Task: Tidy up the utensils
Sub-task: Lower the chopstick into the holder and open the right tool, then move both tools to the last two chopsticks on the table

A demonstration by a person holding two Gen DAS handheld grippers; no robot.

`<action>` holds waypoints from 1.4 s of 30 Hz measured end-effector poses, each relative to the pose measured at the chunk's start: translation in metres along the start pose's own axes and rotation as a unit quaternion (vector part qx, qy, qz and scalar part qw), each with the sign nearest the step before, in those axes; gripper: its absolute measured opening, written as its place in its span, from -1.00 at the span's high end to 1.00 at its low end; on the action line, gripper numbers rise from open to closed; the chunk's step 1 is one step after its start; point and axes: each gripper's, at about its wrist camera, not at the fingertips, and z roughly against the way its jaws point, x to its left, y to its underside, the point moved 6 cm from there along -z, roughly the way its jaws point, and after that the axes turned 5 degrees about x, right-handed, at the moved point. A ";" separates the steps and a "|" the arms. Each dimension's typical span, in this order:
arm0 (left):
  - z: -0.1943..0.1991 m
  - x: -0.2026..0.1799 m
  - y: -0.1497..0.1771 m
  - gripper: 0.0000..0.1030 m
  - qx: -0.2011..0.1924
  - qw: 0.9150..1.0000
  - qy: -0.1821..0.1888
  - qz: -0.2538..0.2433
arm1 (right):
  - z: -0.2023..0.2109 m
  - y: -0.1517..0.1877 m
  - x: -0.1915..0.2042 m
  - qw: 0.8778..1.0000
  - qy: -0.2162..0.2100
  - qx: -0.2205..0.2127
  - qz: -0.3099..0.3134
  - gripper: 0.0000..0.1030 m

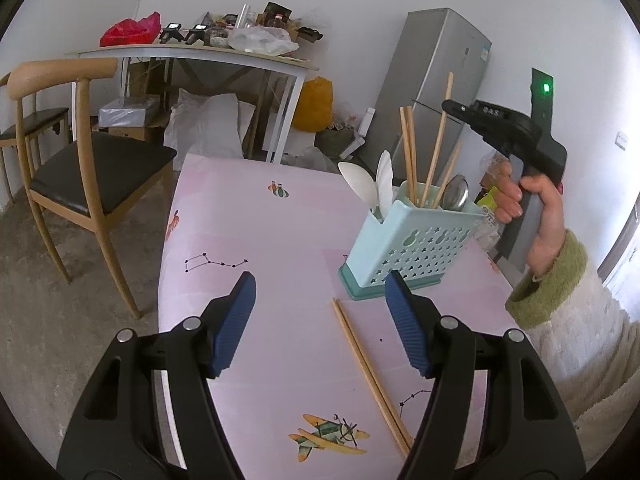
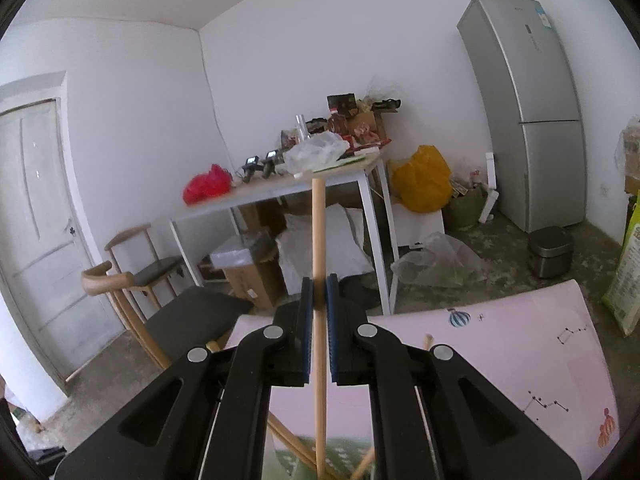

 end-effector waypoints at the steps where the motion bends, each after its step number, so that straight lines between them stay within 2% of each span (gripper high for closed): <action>1: -0.001 -0.001 0.000 -0.23 0.001 1.000 0.001 0.001 | 0.003 0.003 0.000 1.000 0.001 0.005 0.006 0.86; 4: -0.006 -0.002 0.000 -0.23 0.006 1.000 0.004 0.003 | 0.013 0.009 -0.003 0.999 0.015 0.012 0.026 0.82; 5: -0.008 -0.003 0.001 -0.23 0.009 1.000 0.005 0.003 | 0.018 0.010 -0.005 0.999 0.025 0.012 0.031 0.65; 6: -0.010 -0.004 0.002 -0.23 0.013 1.000 0.005 0.002 | 0.023 0.010 -0.007 0.999 0.031 0.010 0.033 0.38; 8: -0.013 -0.005 0.005 -0.23 0.018 1.000 0.005 0.001 | 0.042 0.010 -0.013 0.998 0.043 -0.004 0.034 0.24; 14: -0.023 -0.006 0.010 -0.23 0.036 0.999 -0.003 -0.002 | 0.104 0.010 -0.026 0.997 0.063 -0.042 0.024 0.08; 17: -0.031 -0.007 0.015 -0.23 0.049 0.999 -0.011 -0.007 | 0.123 0.020 -0.028 0.998 0.053 -0.036 0.014 0.07; 20: -0.041 -0.009 0.023 -0.23 0.072 0.997 -0.028 -0.018 | 0.130 0.052 -0.023 0.999 0.041 0.001 0.005 0.07; 23: -0.052 -0.011 0.034 -0.23 0.097 0.994 -0.047 -0.027 | 0.119 0.093 -0.016 0.998 0.035 0.060 -0.002 0.07; 26: -0.064 -0.015 0.047 -0.23 0.124 0.990 -0.054 -0.035 | 0.090 0.163 -0.003 0.985 0.018 0.171 -0.027 0.07; 30: -0.079 -0.027 0.068 -0.19 0.162 0.984 -0.053 -0.055 | 0.067 0.234 0.022 0.959 0.008 0.280 -0.042 0.07; 35: -0.090 -0.039 0.084 -0.13 0.185 0.978 -0.053 -0.077 | 0.064 0.267 0.040 0.947 0.013 0.320 -0.036 0.07; 42: -0.098 -0.036 0.094 -0.08 0.197 0.973 -0.075 -0.090 | 0.068 0.273 0.035 0.942 0.018 0.332 -0.051 0.07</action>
